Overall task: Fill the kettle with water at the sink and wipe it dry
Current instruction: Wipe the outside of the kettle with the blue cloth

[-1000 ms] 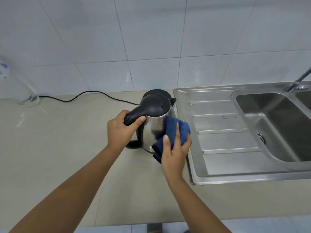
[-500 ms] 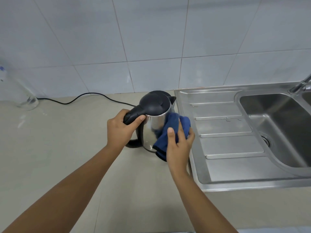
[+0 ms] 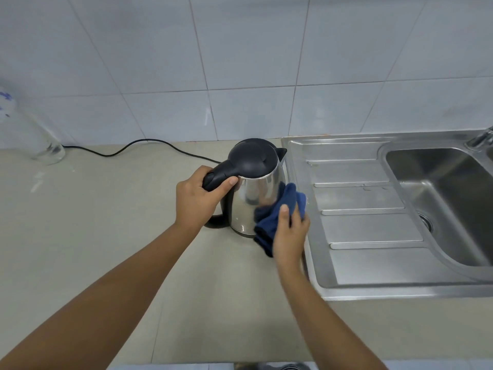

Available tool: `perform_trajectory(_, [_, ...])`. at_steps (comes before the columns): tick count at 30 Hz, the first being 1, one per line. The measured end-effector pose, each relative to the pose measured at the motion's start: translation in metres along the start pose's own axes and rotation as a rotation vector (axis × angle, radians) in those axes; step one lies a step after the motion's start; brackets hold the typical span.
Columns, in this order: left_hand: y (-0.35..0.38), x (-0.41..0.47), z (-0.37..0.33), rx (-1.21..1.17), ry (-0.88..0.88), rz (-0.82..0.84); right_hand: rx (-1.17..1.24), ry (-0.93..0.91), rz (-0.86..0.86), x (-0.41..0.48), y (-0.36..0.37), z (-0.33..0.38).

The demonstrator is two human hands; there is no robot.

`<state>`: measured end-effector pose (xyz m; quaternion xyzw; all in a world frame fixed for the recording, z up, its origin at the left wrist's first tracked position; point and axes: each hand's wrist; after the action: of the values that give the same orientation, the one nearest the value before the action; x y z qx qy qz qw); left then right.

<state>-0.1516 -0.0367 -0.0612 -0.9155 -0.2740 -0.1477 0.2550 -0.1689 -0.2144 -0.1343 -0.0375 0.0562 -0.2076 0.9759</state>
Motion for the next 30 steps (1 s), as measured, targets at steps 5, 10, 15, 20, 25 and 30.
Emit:
perform_trajectory(5, [-0.004,0.002,-0.001,0.014,0.013,0.039,-0.227,-0.510,-0.024,-0.050,0.018,0.014])
perform_trajectory(10, [-0.004,0.003,0.002,0.015,0.040,0.056,-0.613,-1.038,-0.078,-0.009,-0.008,0.004])
perform_trajectory(15, [-0.005,0.003,0.002,-0.009,0.045,0.059,-0.829,-1.248,0.098,-0.007,-0.038,-0.041])
perform_trajectory(20, [-0.004,0.004,0.004,-0.007,0.042,0.064,-0.842,-1.522,0.105,0.006,-0.030,-0.008])
perform_trajectory(25, [-0.005,0.004,0.005,0.007,0.039,0.074,-0.764,-1.416,-0.048,0.015,-0.029,0.027])
perform_trajectory(30, [-0.005,0.003,0.004,0.025,0.063,0.053,-0.789,-1.359,-0.103,-0.006,-0.016,0.008])
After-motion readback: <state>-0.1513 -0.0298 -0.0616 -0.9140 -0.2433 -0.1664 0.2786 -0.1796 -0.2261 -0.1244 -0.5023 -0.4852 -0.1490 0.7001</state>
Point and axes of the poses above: each hand's wrist, its own x-axis towards the middle knuckle, its own y-axis out of the palm, z = x × y, and after that the axes turned 4 degrees about -z, right-handed
